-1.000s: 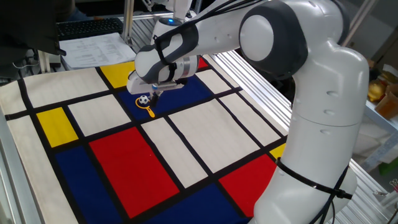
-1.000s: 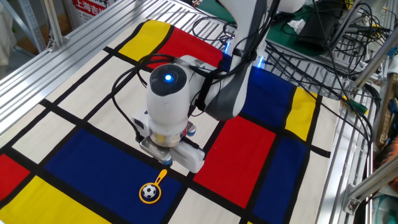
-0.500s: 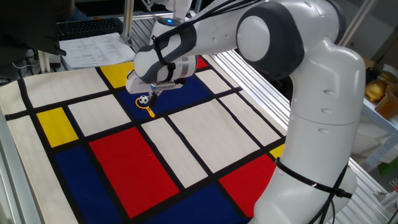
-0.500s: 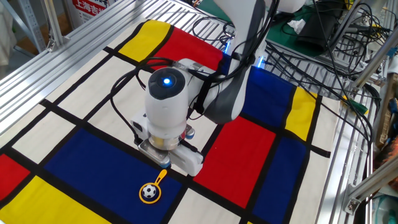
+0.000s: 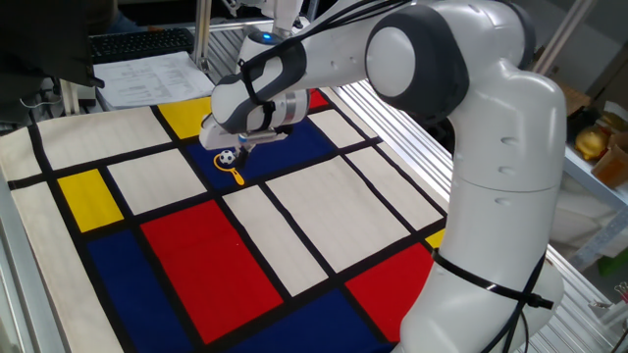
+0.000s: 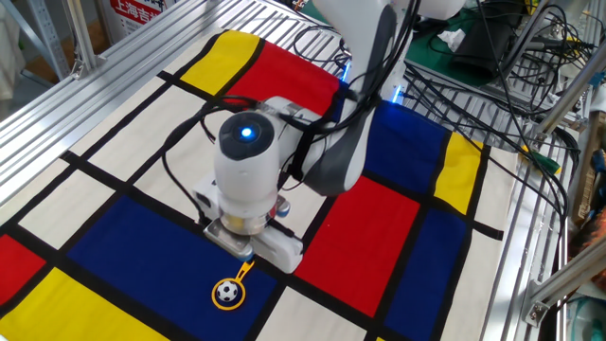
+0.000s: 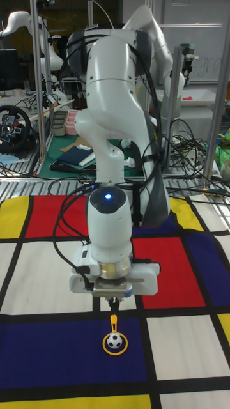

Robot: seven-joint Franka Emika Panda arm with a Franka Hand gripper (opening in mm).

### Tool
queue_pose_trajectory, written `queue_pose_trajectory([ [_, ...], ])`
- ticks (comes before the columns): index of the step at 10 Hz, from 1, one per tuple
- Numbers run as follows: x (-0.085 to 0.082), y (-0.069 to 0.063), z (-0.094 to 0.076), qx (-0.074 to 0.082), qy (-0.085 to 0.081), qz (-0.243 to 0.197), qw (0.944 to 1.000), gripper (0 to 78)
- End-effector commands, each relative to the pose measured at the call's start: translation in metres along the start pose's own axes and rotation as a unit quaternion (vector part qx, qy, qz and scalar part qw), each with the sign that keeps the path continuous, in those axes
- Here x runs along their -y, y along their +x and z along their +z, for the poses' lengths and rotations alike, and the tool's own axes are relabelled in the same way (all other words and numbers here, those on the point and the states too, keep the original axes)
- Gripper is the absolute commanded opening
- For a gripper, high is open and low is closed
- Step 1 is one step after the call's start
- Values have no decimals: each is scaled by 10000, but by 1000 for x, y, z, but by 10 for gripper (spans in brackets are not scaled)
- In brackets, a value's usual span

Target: Remove the bubble ring from the ball

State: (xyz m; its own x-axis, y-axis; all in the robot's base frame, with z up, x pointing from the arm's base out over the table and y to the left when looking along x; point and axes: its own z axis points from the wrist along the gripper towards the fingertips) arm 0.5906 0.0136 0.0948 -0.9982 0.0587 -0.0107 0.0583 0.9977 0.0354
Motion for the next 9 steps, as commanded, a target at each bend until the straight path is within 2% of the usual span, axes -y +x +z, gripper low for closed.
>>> queue_pose_trajectory([
  [1, 7, -7, 8, 18, -2, -24, 10000, 0],
  [9, 6, -8, 25, 21, 2, 16, 10000, 0],
])
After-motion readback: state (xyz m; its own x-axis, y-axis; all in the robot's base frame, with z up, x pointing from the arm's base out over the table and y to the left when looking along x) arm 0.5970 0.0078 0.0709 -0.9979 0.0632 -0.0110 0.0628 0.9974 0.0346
